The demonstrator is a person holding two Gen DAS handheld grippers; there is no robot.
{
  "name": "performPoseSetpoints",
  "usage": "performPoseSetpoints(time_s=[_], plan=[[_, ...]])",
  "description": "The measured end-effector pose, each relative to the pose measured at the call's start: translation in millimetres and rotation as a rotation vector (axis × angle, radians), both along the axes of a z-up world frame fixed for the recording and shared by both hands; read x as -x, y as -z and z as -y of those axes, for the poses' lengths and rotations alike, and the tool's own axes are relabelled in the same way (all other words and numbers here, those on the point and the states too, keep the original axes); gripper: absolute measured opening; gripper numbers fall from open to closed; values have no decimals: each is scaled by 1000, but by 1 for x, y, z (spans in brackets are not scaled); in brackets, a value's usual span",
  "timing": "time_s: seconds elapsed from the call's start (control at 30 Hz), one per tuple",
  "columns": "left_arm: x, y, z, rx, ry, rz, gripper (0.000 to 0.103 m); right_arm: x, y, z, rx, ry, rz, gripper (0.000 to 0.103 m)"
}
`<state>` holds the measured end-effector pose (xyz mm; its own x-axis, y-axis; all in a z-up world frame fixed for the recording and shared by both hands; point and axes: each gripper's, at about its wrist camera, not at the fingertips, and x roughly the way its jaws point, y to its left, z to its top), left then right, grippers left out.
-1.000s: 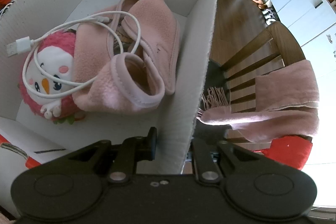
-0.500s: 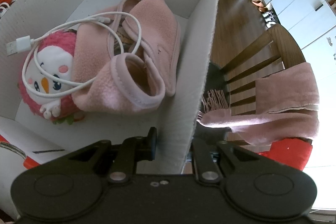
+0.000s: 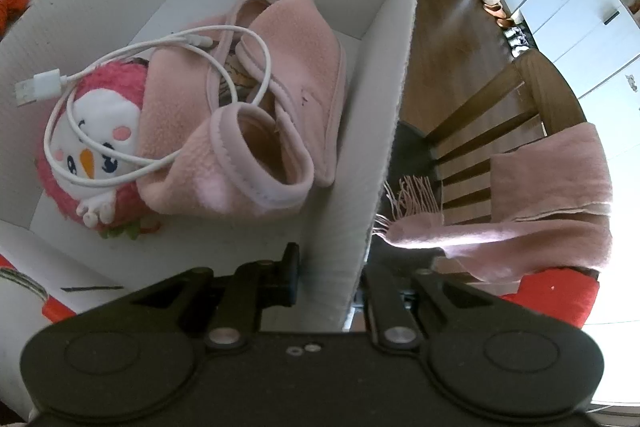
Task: Organize objects
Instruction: 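Carry the face mask with the left gripper into the box and release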
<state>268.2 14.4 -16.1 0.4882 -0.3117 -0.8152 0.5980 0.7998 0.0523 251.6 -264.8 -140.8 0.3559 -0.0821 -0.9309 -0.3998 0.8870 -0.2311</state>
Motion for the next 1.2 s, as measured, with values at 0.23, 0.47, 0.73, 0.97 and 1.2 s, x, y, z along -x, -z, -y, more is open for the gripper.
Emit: performPoseSetpoints(time_s=[0.23,0.47,0.73,0.97,1.2], plan=[[9,-24,44,39,95,46,6,1,-1,0,-6,1,2,12],[6,-18,85,37,162,47,6,1,-3,0,-11,2,3,11],[-4,5,128,-13,225,28,6,0,-3,1,-11,1,3,11],[-18,37,155,-61,236,-20,6,0,-3,-1,-14,-1,1,11],[-27,57,168,-98,245,-65,6,0,-4,-3,-17,0,1,10]])
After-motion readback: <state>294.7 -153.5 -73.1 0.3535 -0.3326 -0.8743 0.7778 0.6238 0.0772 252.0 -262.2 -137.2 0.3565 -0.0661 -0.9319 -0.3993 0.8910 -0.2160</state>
